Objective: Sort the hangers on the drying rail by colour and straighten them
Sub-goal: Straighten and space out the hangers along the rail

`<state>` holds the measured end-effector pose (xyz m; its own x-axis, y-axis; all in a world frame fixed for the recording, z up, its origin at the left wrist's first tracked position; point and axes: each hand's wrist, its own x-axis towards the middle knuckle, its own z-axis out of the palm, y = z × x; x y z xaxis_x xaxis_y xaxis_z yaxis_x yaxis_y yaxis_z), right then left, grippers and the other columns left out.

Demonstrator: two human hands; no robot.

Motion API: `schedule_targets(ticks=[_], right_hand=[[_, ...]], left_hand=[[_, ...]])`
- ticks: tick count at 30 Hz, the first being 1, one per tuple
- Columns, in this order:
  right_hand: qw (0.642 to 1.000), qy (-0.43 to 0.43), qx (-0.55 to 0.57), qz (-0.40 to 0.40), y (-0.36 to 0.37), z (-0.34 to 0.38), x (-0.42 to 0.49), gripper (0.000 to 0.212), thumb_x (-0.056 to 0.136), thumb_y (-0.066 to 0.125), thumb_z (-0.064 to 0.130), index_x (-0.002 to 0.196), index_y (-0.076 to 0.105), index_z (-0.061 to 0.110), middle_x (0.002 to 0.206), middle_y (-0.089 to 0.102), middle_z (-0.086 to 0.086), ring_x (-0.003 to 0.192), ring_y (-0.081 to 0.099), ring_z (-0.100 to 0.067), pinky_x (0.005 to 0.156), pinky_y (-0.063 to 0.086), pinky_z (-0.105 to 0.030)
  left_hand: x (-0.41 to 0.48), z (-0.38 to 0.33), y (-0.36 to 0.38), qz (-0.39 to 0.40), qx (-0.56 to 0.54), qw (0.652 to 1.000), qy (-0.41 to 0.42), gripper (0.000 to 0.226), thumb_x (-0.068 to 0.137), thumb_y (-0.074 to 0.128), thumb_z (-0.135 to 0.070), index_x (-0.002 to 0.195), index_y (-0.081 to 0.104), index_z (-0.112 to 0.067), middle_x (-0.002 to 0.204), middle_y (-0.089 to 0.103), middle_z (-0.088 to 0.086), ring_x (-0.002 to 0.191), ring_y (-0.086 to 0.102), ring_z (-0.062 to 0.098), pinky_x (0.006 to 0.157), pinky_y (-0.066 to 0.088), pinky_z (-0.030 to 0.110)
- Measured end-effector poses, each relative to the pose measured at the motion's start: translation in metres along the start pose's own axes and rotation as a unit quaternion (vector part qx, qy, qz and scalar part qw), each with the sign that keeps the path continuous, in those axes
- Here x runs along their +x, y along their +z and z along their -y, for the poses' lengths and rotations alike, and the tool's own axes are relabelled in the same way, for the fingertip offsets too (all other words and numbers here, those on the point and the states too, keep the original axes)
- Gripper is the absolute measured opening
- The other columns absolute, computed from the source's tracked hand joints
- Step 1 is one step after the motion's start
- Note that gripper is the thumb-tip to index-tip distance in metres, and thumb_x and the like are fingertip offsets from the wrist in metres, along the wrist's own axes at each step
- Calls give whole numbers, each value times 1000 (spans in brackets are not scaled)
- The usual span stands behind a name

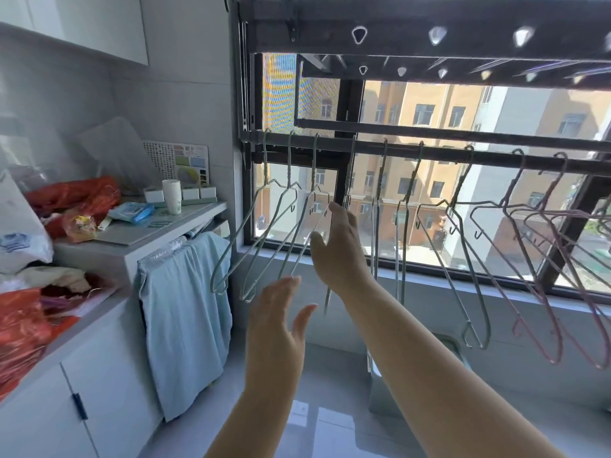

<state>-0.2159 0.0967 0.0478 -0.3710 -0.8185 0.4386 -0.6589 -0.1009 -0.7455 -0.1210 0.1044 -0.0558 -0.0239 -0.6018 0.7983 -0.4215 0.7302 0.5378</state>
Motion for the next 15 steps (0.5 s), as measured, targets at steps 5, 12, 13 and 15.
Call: schedule_targets(ticks=[5, 12, 13, 15], right_hand=[[985, 125, 27, 116, 28, 11, 24, 38, 94, 40, 9, 130, 31, 0, 105, 52, -13, 72, 48, -16, 51, 36, -21], [955, 215, 164, 119, 57, -6, 27, 10, 90, 44, -3, 99, 48, -3, 83, 54, -5, 83, 62, -22, 88, 53, -43], [948, 223, 197, 115, 56, -5, 27, 11, 91, 43, -5, 100, 48, -1, 81, 53, -4, 80, 62, -20, 90, 53, -43], [938, 218, 250, 104, 54, -4, 26, 31, 91, 40, -10, 121, 42, -3, 82, 51, -5, 74, 60, -17, 85, 55, -41]], left_hand=[[18, 16, -7, 23, 34, 998, -55, 42, 76, 69, -8, 116, 58, -3, 112, 64, 14, 103, 61, 26, 92, 43, 25], [22, 26, -11, 75, 10, 991, -109, 25, 84, 60, -5, 105, 66, -17, 79, 72, 3, 71, 66, 18, 67, 55, 36], [23, 26, -12, 75, 7, 992, -106, 24, 84, 60, -5, 104, 67, -16, 78, 72, 2, 70, 66, 16, 67, 54, 31], [25, 25, -12, 75, -1, 992, -100, 22, 84, 61, -6, 103, 67, -14, 80, 73, 1, 70, 65, 12, 67, 47, 19]])
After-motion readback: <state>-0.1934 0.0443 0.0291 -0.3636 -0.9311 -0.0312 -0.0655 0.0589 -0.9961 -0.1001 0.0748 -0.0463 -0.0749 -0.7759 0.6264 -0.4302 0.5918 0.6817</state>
